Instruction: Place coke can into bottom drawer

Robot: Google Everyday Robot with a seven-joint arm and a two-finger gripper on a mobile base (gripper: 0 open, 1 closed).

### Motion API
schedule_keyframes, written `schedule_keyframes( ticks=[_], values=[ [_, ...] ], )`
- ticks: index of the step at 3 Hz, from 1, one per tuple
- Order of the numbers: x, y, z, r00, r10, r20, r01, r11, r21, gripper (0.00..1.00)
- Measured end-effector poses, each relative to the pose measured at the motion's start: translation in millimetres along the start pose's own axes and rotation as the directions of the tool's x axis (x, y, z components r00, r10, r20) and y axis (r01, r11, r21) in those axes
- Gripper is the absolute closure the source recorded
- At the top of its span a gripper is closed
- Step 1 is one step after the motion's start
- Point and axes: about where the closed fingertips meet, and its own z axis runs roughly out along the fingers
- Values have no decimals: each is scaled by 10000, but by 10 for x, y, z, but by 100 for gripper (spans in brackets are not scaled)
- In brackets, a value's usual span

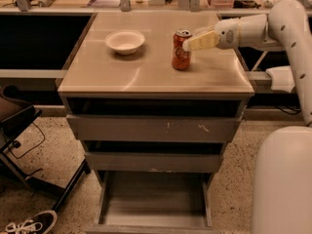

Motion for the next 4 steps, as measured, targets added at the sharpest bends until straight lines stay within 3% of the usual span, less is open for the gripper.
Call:
schedule_keyframes(
  ticks=[1, 2, 4],
  values=[
    [-35, 58, 431, 9971, 387, 652, -315, 9937, -1077, 0],
    [-35, 58, 435, 9971, 388, 651, -316, 9936, -1083, 0],
    [-35, 59, 437, 9971, 388, 650, -316, 9936, -1086, 42]
  ],
)
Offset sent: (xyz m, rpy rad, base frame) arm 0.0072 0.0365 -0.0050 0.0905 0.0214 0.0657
